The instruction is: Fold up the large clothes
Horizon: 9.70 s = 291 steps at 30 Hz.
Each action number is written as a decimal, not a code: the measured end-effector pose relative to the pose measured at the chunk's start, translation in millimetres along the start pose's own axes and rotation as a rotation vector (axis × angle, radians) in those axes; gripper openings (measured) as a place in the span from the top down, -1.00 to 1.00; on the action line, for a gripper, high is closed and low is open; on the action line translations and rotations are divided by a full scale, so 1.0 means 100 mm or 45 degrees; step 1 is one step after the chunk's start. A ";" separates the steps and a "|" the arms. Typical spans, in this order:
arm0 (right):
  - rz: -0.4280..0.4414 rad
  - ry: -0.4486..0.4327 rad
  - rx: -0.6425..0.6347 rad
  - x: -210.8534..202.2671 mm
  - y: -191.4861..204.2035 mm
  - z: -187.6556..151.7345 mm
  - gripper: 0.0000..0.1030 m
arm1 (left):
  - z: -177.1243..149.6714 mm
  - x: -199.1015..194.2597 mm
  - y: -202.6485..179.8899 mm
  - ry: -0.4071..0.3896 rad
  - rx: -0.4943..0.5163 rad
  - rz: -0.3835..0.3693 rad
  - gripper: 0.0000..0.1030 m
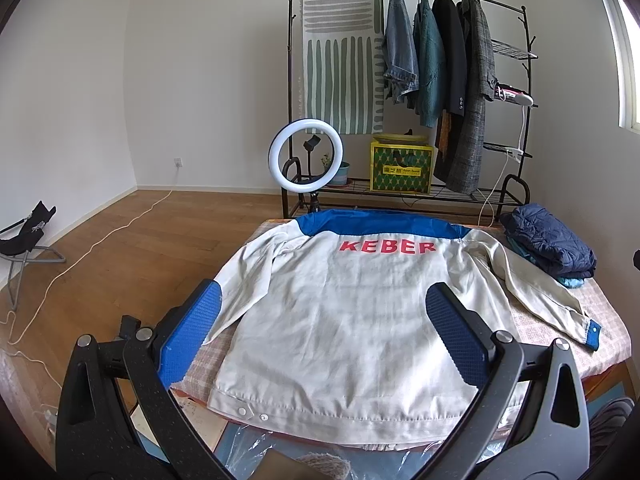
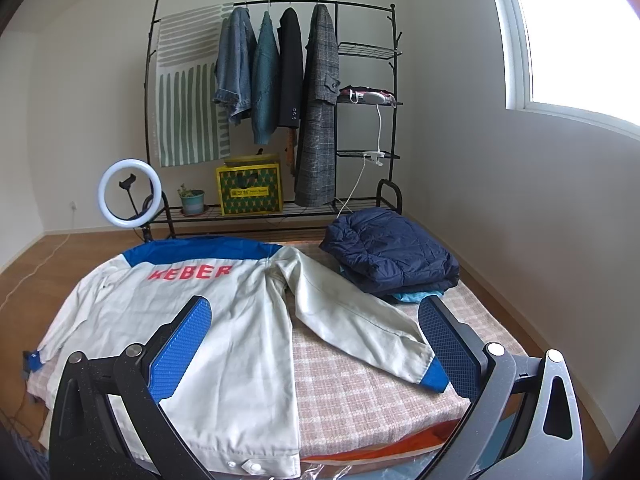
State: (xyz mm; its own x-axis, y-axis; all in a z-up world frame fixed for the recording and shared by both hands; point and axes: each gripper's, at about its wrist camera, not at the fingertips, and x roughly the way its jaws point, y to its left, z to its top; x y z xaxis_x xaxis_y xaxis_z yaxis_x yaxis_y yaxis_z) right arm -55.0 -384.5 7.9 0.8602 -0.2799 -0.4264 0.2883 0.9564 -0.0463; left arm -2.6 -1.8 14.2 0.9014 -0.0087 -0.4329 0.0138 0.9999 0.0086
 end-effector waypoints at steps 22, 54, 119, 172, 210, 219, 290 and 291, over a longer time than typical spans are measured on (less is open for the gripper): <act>0.012 0.016 -0.037 0.03 0.12 -0.02 -0.99 | -0.08 0.07 -0.01 0.008 -0.001 0.011 -1.00; 0.323 -0.059 -0.172 1.01 1.40 0.41 -0.99 | 0.08 1.70 1.29 0.174 -0.228 0.136 -0.30; 0.388 0.289 -0.405 2.16 2.60 -0.17 -0.99 | -1.45 4.25 3.51 0.747 -0.570 -0.110 0.96; 1.063 1.119 -0.156 2.46 3.30 -1.27 -0.36 | -1.73 2.85 1.72 0.965 -0.648 -0.522 0.22; 1.236 1.125 -0.183 2.41 3.28 -0.62 0.21 | -1.81 2.53 2.22 0.996 -0.318 -0.332 0.79; 0.988 0.790 -0.212 3.20 3.64 0.19 -0.25 | -1.08 2.52 1.98 0.688 -0.146 -0.364 0.79; 0.923 0.609 -0.056 3.82 3.38 0.80 0.27 | -0.61 2.45 1.93 0.480 -0.092 -0.324 0.78; 0.922 0.597 -0.045 3.68 3.24 0.84 0.27 | -0.55 2.40 1.91 0.473 -0.099 -0.316 0.78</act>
State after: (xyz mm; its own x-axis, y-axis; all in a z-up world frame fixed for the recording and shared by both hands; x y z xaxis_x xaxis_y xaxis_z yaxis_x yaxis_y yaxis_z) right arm 390.4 -184.7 -88.0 0.5625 0.4557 -0.6899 -0.2840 0.8901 0.3564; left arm 192.5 187.9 -137.3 0.6581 -0.2571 -0.7076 0.1648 0.9663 -0.1979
